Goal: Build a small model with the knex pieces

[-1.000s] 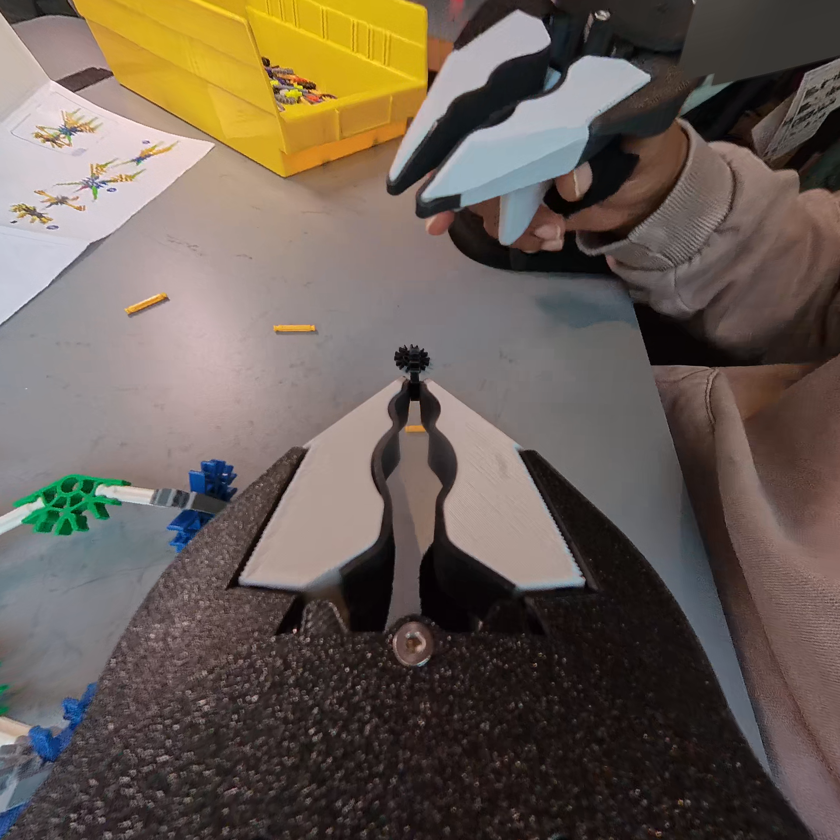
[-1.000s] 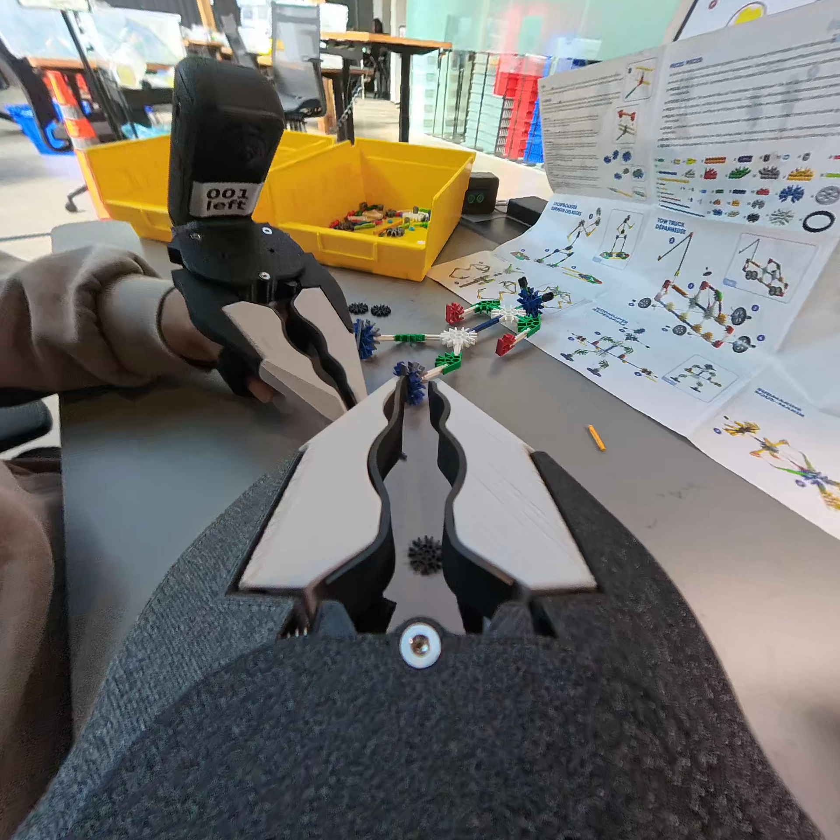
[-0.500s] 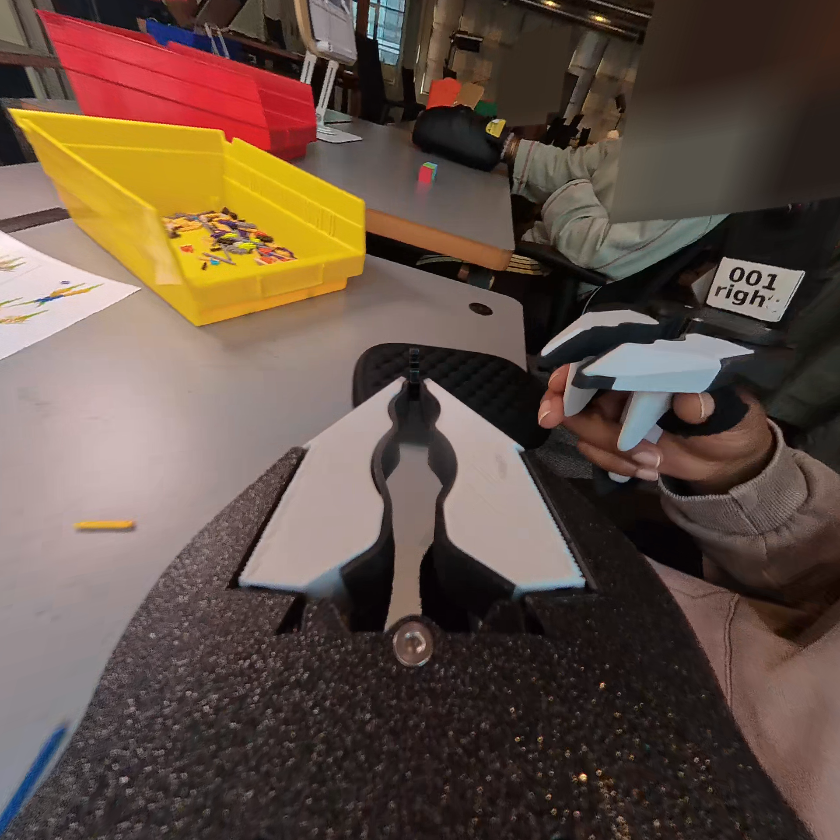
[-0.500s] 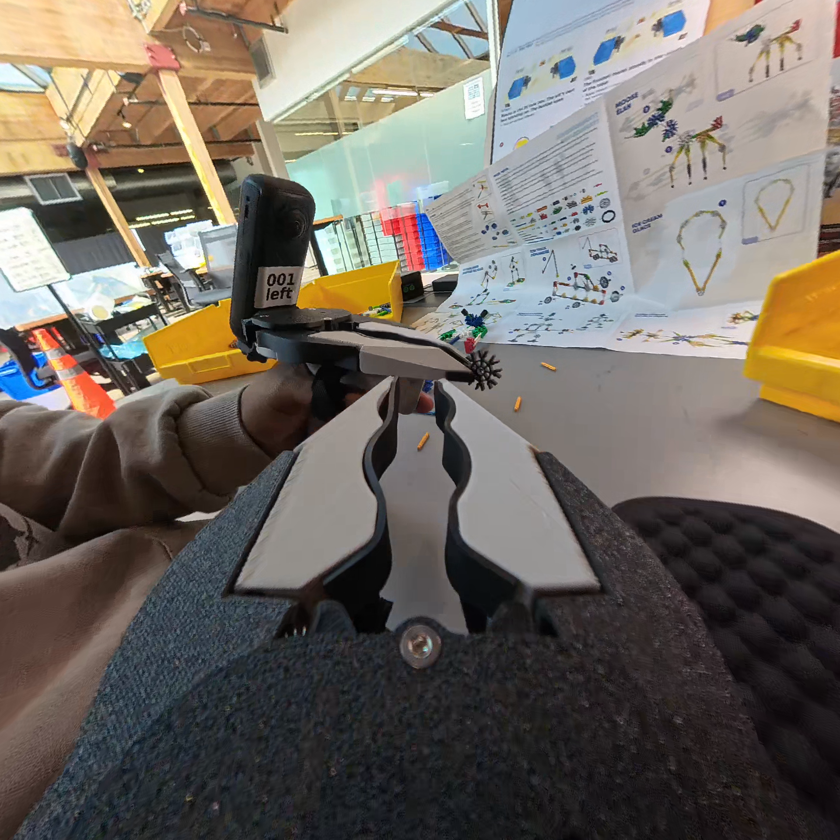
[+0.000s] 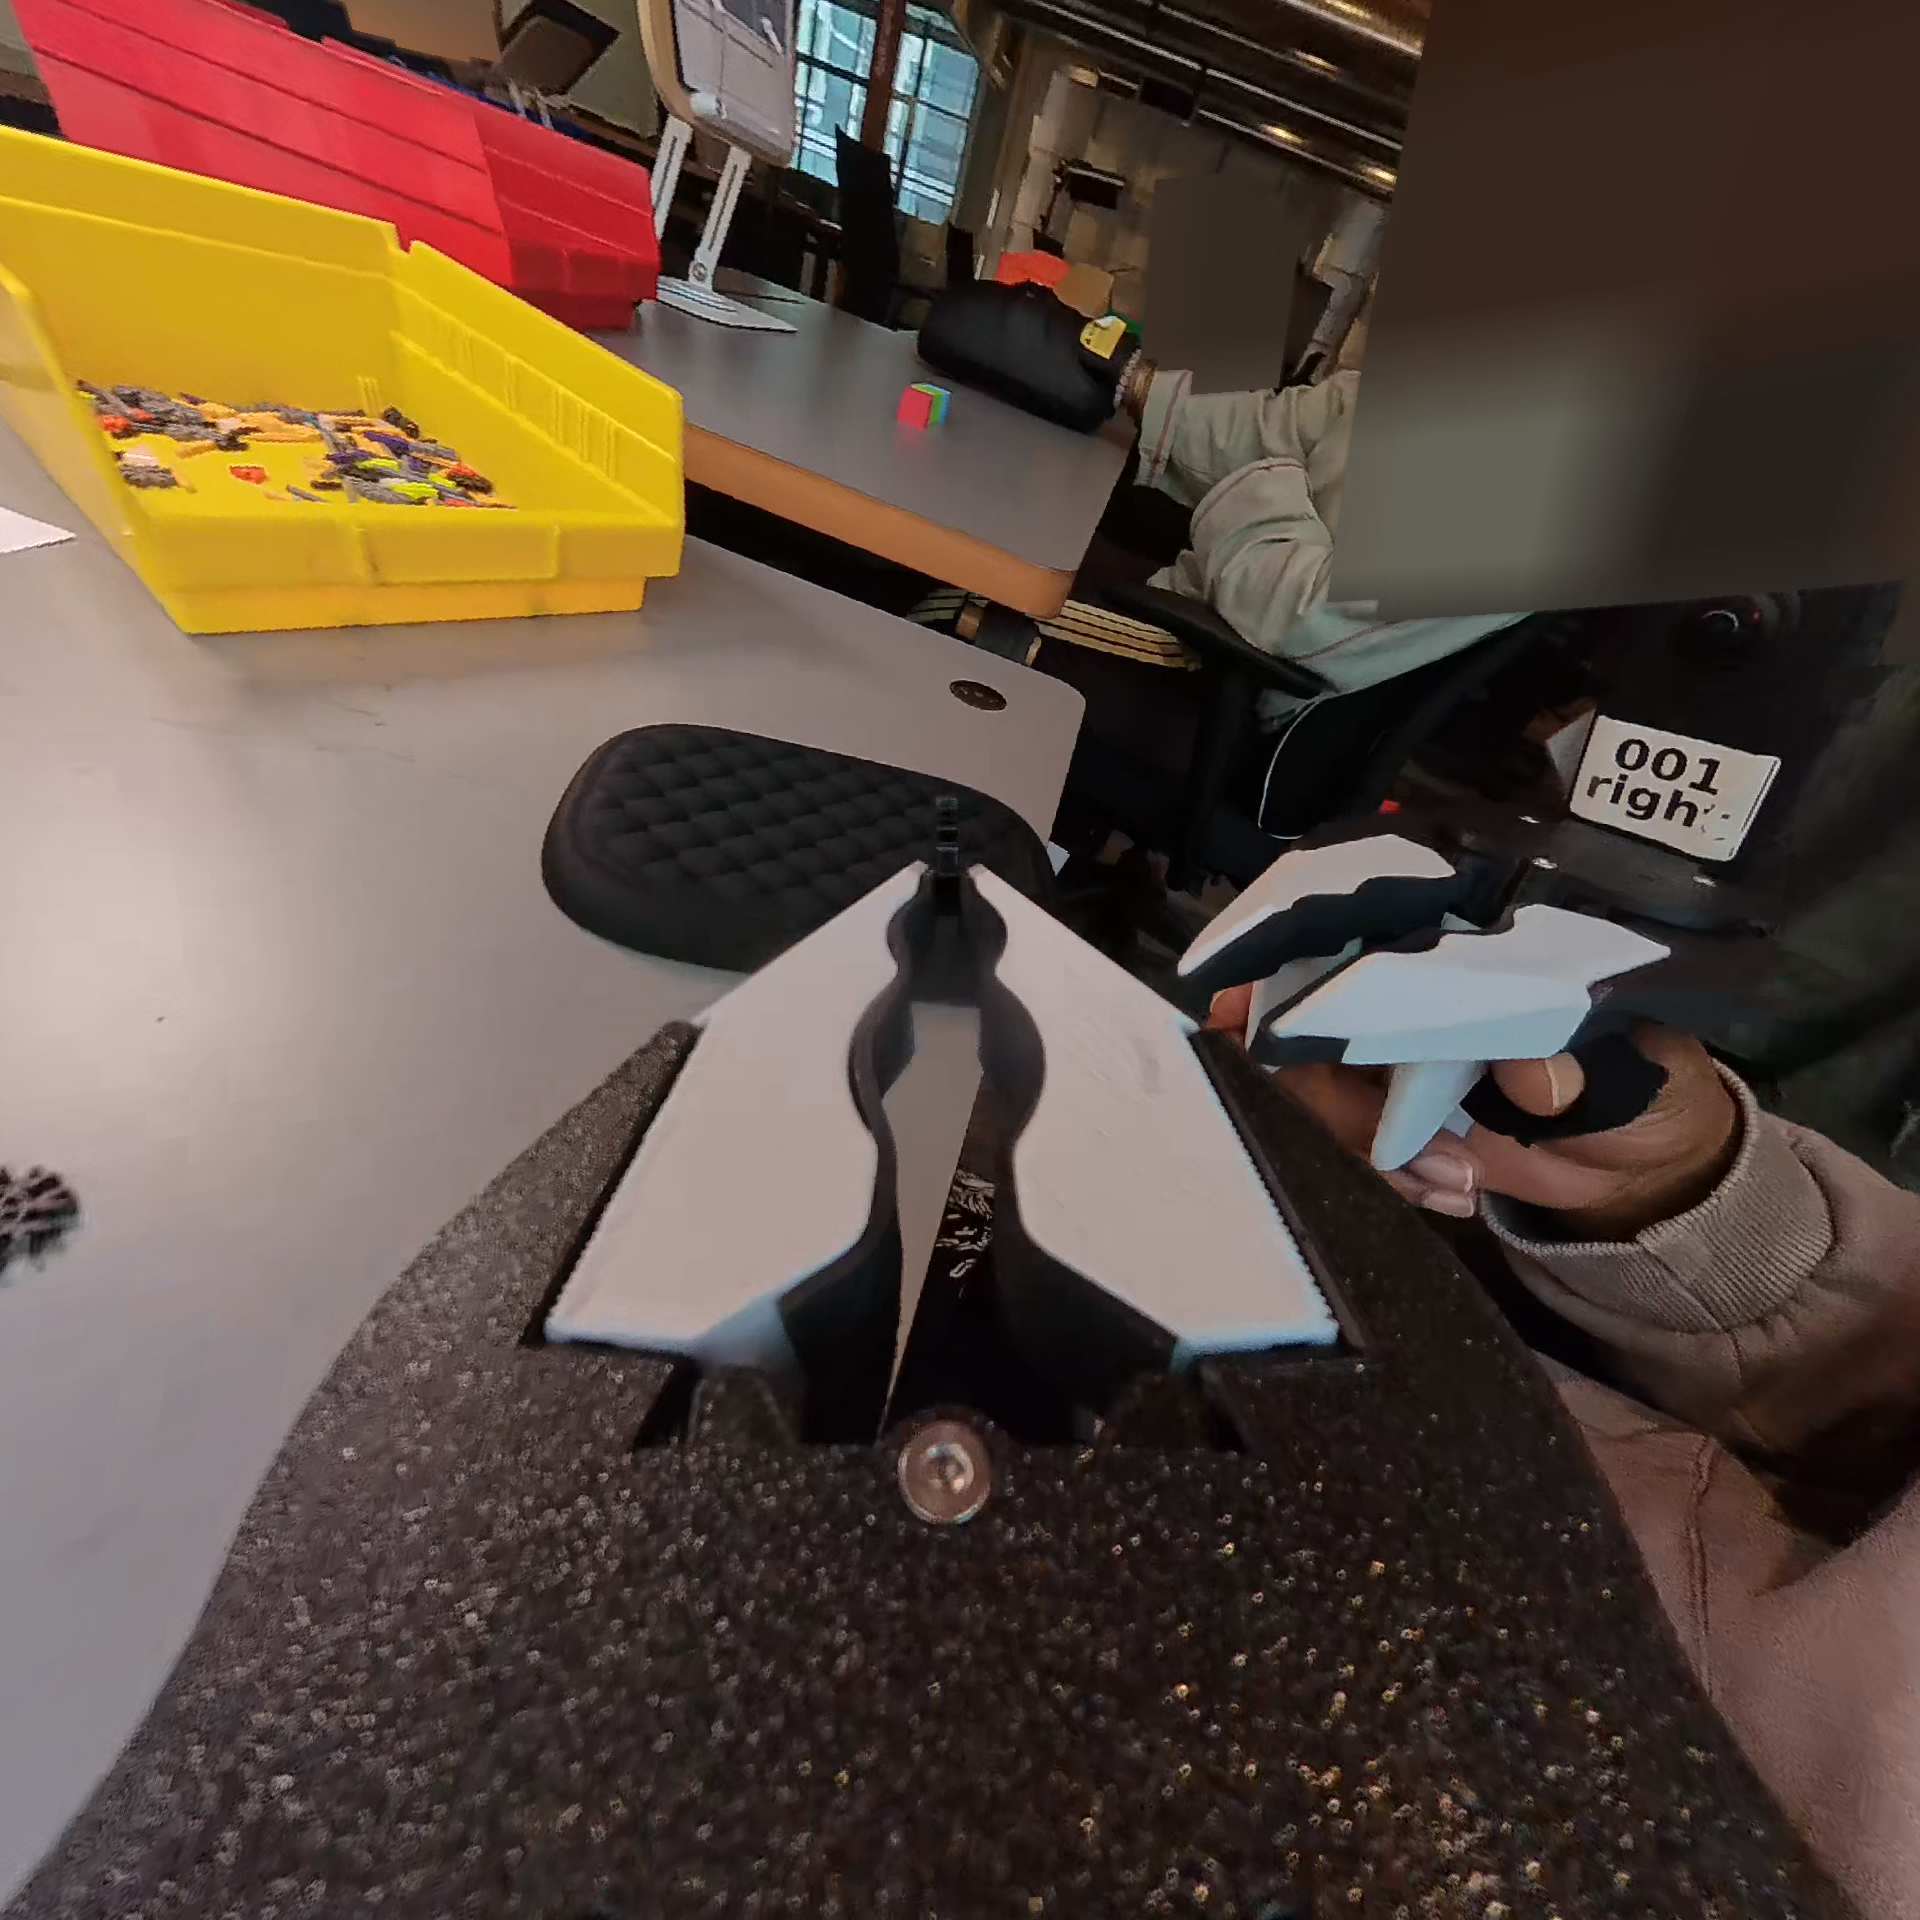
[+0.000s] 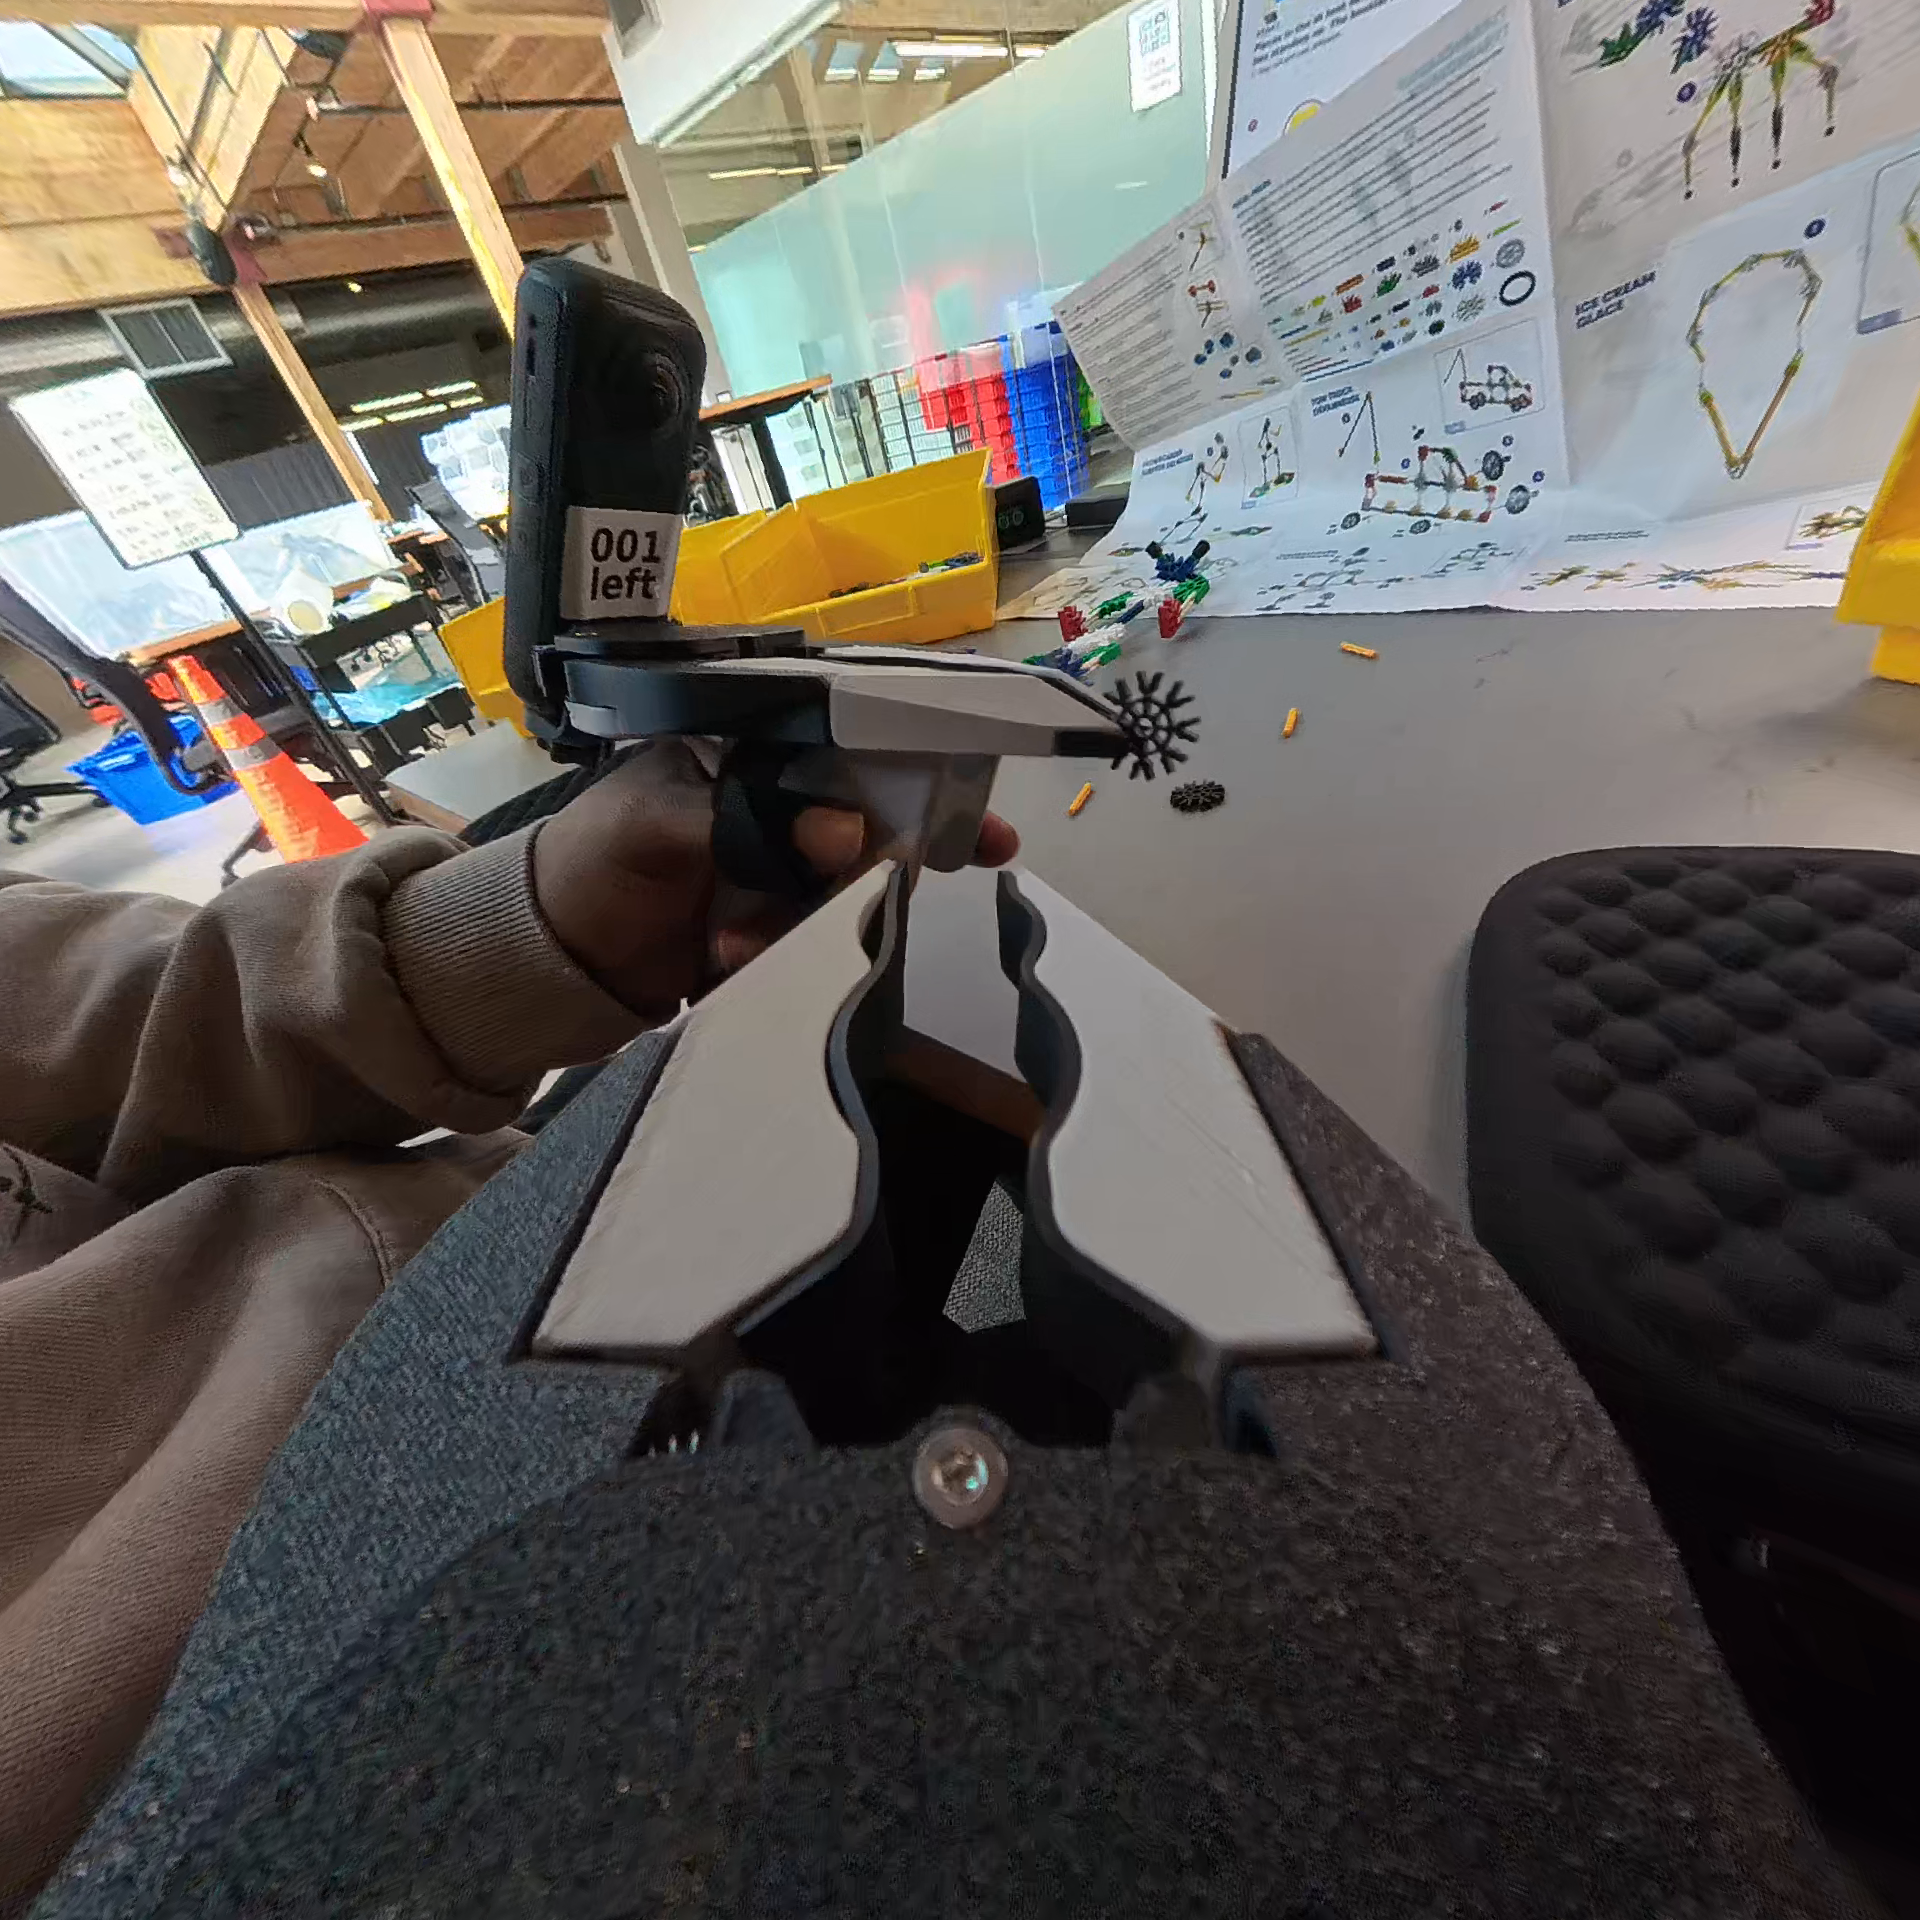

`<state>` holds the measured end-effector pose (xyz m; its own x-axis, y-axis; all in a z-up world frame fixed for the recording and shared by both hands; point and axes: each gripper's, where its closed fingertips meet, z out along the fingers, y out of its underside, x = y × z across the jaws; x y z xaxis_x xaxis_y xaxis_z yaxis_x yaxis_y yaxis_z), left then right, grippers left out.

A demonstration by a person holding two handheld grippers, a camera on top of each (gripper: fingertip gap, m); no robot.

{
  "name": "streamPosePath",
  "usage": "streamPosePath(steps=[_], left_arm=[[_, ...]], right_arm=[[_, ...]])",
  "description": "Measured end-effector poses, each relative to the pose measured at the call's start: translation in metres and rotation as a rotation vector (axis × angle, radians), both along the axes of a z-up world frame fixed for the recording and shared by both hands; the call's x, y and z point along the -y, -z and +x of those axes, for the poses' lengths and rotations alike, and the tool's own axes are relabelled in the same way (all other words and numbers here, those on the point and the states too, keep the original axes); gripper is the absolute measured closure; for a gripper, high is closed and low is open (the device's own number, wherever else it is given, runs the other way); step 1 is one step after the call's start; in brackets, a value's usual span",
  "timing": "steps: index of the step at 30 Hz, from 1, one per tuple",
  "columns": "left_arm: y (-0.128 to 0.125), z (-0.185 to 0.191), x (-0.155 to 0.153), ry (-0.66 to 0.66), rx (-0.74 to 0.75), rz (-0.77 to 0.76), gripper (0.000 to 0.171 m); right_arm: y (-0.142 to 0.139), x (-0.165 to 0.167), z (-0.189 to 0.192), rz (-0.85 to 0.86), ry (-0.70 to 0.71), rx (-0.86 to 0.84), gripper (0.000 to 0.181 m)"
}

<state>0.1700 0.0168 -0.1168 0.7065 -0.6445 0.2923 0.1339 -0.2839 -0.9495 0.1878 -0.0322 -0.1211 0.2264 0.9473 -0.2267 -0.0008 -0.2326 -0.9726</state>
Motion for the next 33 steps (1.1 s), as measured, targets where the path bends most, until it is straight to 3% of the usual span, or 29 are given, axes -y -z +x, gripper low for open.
streamPosePath(steps=[7,12,15,20,25,28,33], left_arm=[[-0.004,-0.043,0.050,-0.152,-0.026,-0.001,0.169],[0.002,-0.058,0.083,-0.196,0.018,-0.030,0.169],[0.003,-0.065,0.098,-0.209,0.109,-0.041,0.169],[-0.002,-0.079,0.117,-0.184,0.313,-0.056,0.169],[0.001,-0.086,0.129,-0.118,0.434,-0.116,0.169],[0.009,-0.093,0.129,-0.128,0.445,-0.151,0.169],[0.012,-0.118,0.116,-0.192,0.411,-0.154,0.165]], right_arm=[[0.015,0.036,-0.006,0.017,-0.118,0.040,0.159],[0.022,0.054,-0.015,0.131,-0.189,0.067,0.157],[0.020,0.061,-0.028,0.254,-0.236,0.090,0.155],[0.006,0.075,-0.070,0.508,-0.335,0.167,0.135],[0.011,0.082,-0.115,0.772,-0.390,0.271,0.137],[0.010,0.081,-0.132,0.895,-0.368,0.294,0.159],[0.013,0.066,-0.151,0.808,-0.426,0.367,0.159]])
